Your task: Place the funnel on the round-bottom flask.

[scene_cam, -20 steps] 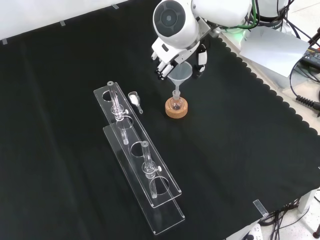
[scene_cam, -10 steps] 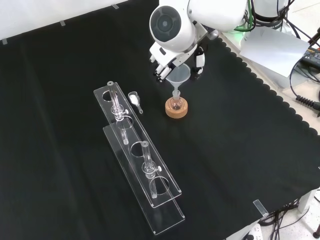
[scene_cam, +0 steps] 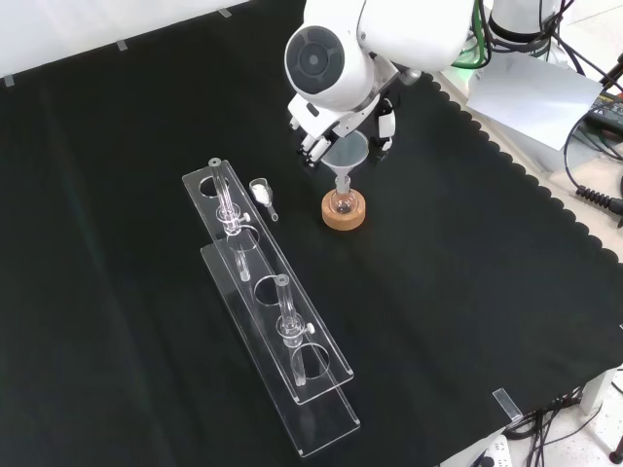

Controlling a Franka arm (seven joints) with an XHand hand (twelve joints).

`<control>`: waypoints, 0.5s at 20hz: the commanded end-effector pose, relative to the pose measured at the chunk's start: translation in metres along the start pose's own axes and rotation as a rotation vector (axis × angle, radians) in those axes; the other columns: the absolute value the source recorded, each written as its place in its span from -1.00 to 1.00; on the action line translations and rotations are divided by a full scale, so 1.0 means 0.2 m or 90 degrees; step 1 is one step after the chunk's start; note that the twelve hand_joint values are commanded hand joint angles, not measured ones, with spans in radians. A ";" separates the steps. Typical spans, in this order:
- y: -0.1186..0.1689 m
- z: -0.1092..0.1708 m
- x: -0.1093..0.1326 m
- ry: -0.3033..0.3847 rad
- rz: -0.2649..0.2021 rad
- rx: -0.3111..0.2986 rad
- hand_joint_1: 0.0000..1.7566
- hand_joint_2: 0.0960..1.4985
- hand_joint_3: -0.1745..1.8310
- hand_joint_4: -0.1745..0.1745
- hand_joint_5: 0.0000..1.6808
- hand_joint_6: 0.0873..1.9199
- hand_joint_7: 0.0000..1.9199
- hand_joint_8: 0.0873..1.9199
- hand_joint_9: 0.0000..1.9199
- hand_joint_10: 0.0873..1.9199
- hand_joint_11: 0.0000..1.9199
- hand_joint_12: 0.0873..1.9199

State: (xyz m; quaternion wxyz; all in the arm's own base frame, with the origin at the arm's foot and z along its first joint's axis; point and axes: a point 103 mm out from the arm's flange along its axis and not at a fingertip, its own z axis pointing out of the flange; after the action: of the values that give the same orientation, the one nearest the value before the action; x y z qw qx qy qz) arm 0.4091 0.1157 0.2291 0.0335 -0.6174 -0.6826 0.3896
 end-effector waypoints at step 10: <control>0.02 0.04 -0.01 0.000 0.001 0.036 -0.14 -0.18 -0.14 -0.19 -0.48 -0.52 -0.40 -0.44 -0.08 -0.68 -0.38 0.28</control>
State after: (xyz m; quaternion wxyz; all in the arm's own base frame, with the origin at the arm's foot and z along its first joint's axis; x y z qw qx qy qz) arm 0.4093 0.1167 0.2261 0.0374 -0.6183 -0.6760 0.3992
